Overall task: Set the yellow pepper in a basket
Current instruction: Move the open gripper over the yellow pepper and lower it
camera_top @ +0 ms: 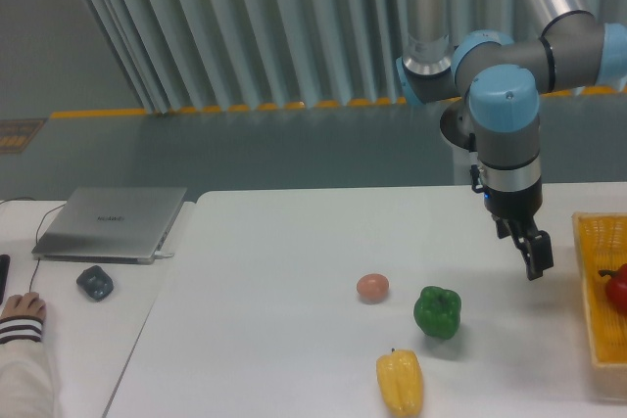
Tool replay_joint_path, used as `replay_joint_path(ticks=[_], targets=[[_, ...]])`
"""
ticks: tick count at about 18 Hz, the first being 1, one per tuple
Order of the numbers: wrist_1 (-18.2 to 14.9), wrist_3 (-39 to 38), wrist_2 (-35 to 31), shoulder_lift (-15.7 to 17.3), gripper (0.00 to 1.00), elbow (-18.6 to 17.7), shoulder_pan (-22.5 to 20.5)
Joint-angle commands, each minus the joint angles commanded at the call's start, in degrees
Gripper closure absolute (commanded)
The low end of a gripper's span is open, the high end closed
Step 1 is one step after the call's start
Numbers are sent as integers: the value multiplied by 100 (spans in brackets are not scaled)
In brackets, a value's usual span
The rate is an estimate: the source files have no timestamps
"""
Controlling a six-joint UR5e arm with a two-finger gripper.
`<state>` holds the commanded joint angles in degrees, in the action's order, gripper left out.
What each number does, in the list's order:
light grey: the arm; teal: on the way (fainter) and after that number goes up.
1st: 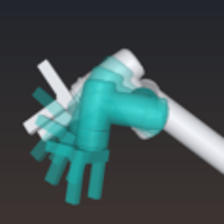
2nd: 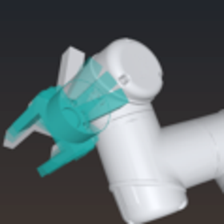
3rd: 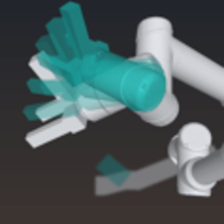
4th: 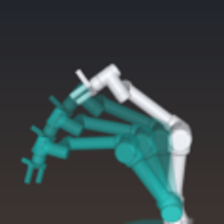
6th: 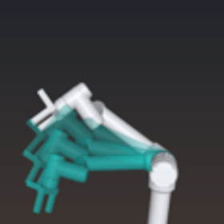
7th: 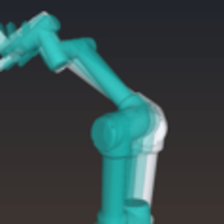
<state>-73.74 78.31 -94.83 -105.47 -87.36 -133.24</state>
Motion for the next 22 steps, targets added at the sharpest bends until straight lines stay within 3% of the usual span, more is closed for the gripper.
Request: replay_joint_path(ticks=[8,11,14,18,22], targets=[[430,-965,167,-229,0,-105,395],[983,-1949,333,-229,0,-290,440],[1133,-2407,676,-237,0,-334,466],[1590,-3804,852,-255,0,-299,457],[1600,-4260,984,-211,0,-124,413]])
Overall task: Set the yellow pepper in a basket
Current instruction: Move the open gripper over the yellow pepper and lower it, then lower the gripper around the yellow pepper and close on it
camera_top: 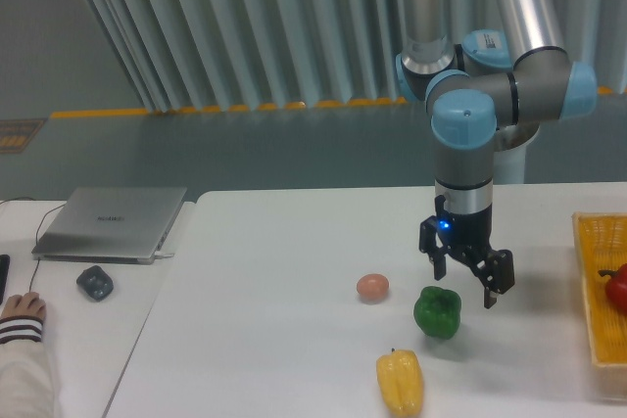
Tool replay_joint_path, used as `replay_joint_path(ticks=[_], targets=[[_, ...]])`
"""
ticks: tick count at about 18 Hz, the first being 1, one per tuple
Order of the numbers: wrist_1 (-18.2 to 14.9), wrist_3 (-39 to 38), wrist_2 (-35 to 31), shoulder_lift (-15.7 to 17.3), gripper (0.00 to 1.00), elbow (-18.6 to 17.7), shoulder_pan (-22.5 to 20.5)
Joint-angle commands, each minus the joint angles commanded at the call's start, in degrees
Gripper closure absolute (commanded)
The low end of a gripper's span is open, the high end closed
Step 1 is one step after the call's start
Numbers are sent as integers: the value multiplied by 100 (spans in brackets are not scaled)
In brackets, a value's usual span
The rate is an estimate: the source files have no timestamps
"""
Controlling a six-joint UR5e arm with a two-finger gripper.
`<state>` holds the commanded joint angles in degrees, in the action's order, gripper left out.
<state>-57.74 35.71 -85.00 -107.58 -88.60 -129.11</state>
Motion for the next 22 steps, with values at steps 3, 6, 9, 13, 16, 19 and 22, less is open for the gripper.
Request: replay_joint_path(ticks=[3,6,9,13,16,19,22], targets=[[218,-1177,9,-131,0,54,105],[334,-1732,-17,-228,0,71,255],[395,-2637,-17,-403,0,150,369],[633,-3096,-158,-817,0,316,764],[642,-3211,-140,-957,0,405,852],[642,-3342,-158,-1107,0,519,888],[650,-3430,-175,-1283,0,660,888]])
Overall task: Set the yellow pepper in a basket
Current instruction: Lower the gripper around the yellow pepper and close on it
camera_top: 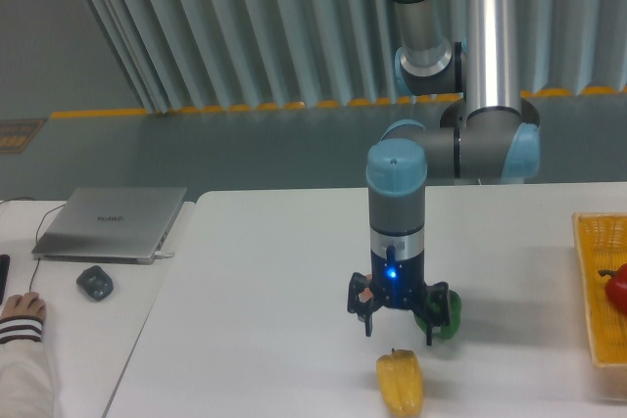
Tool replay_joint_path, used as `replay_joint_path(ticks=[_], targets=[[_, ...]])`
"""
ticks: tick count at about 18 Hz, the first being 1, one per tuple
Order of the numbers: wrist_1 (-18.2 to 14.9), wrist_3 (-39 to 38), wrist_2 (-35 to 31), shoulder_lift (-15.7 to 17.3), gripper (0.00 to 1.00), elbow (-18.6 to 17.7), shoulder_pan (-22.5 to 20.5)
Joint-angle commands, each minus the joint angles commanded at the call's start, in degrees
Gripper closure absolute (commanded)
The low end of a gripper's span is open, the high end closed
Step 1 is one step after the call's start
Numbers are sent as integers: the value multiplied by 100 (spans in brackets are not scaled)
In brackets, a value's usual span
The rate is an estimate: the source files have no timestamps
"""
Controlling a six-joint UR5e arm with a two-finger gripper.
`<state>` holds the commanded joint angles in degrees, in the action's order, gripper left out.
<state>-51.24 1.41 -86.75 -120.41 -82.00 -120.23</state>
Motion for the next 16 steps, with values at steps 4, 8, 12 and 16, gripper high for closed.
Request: replay_joint_path(ticks=[4,8,12,16], targets=[[9,0,9,-35,0,27,-9],[26,0,0,-115,0,44,-9],[26,-18,0,-167,0,35,-9],[35,-18,0,-220,0,35,0]])
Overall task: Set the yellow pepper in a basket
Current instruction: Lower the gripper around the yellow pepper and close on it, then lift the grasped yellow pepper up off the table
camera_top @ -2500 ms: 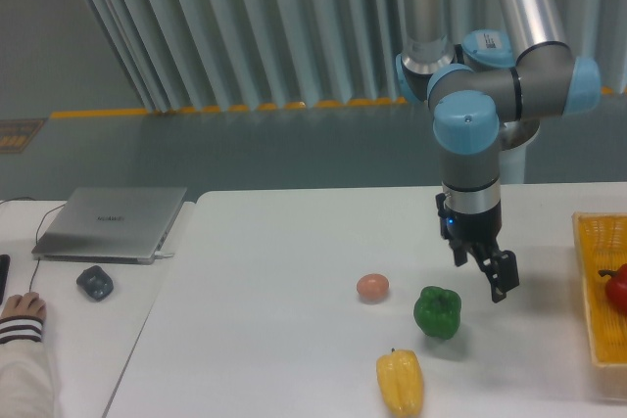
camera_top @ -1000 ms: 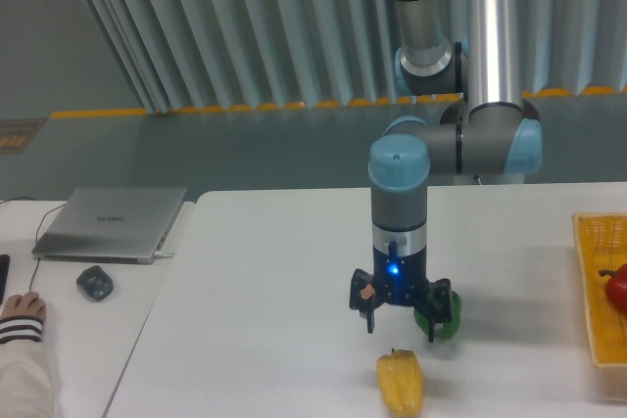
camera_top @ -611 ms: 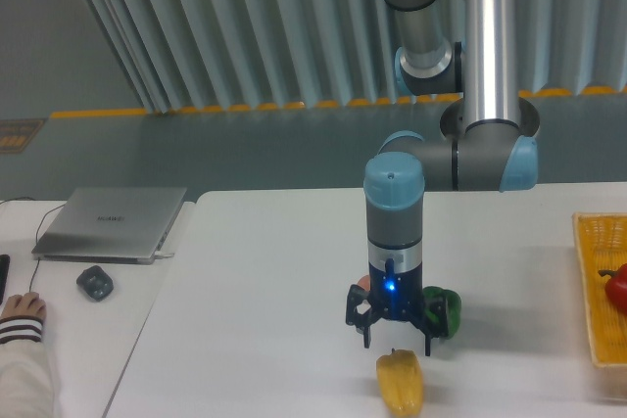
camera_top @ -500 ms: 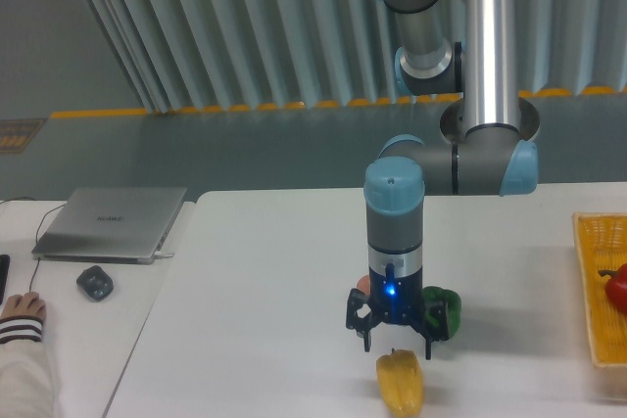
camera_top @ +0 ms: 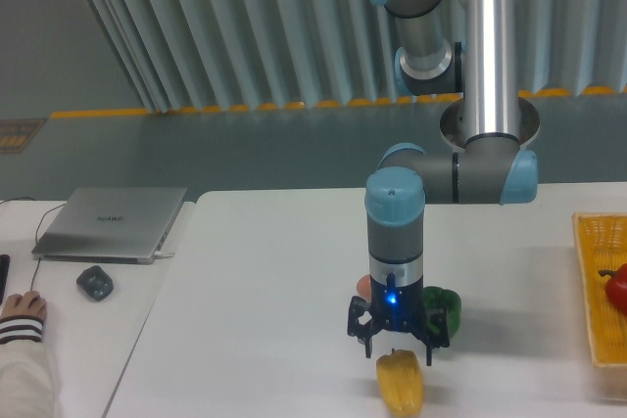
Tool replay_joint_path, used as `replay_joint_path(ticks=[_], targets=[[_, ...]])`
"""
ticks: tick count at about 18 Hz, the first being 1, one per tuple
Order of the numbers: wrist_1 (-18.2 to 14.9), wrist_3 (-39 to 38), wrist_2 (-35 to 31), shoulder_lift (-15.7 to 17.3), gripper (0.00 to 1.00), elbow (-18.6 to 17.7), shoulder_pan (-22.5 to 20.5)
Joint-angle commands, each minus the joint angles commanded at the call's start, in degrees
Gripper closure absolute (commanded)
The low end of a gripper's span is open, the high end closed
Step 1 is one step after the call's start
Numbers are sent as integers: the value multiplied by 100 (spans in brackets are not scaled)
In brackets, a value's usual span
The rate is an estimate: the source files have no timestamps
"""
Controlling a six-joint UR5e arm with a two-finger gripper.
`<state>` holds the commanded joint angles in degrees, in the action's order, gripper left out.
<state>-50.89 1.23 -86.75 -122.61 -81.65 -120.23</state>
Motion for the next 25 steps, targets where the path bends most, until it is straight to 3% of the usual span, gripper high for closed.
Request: replay_joint_path(ticks=[11,12,13,16,21,25], targets=[[70,9,0,-114,0,9,9],[70,9,0,-106,11,9,17],[70,-9,0,-105,33,9,9],[70,-35,9,-79,47,0,18],[44,52,0,78,49,61,0],[9,624,0,474,49,0,-70]])
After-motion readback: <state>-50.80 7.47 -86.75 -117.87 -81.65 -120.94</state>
